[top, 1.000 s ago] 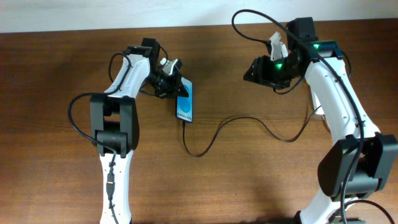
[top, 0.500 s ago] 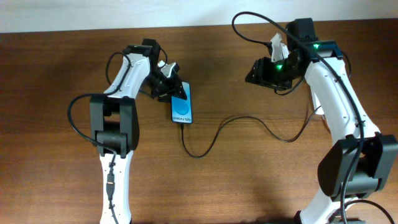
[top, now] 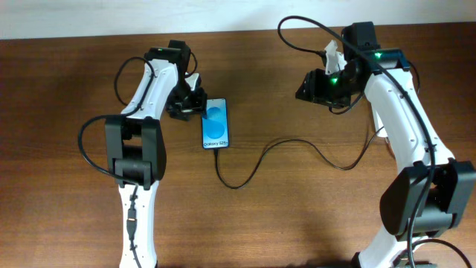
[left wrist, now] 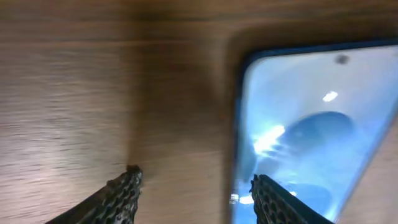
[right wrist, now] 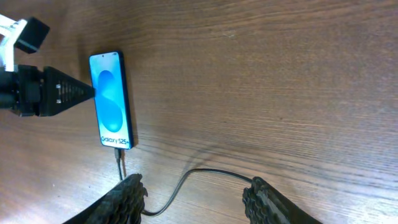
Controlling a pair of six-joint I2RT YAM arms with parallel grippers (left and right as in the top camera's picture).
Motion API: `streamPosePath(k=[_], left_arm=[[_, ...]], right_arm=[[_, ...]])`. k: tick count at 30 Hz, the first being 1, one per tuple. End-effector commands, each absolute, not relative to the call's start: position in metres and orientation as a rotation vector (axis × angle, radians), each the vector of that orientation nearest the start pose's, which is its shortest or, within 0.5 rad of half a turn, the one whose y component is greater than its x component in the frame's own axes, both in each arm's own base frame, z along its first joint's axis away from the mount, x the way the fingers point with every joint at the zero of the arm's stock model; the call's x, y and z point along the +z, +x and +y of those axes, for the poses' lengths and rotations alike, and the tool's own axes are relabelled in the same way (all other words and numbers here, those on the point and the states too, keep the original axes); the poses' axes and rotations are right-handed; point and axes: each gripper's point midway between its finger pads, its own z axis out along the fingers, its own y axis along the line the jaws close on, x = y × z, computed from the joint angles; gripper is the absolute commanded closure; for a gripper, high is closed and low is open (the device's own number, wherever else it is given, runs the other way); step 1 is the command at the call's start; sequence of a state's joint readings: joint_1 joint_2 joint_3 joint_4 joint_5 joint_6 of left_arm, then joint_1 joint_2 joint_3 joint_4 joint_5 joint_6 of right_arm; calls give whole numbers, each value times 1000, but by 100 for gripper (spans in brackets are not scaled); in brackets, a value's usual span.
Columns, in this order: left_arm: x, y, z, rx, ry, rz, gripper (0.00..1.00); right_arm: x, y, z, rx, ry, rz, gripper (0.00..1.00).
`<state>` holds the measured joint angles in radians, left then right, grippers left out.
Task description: Plug charger to phone and switch on socket
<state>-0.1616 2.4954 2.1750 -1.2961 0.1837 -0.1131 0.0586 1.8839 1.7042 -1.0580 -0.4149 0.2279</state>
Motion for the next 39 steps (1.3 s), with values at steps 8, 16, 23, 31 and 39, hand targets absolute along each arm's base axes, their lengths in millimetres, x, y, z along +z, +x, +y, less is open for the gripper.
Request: streamPosePath(k=[8,16,23,31,39], left_arm=[[156,535,-76,-103,25,2796,28],[221,548,-72,-124,14,2608,1],[219,544,-72,-122,14,2623,1],[219,544,-72,-122,14,2623,1],[219,544,-72,-122,14,2623,1]], right_arm=[[231,424,4,551,365,2660,43],[254,381,-101,459,698,2568,44],[252,365,-126,455,738,2568,43],[252,366,-126,455,738,2567,43],[250,364,-126,455,746,2576,43]])
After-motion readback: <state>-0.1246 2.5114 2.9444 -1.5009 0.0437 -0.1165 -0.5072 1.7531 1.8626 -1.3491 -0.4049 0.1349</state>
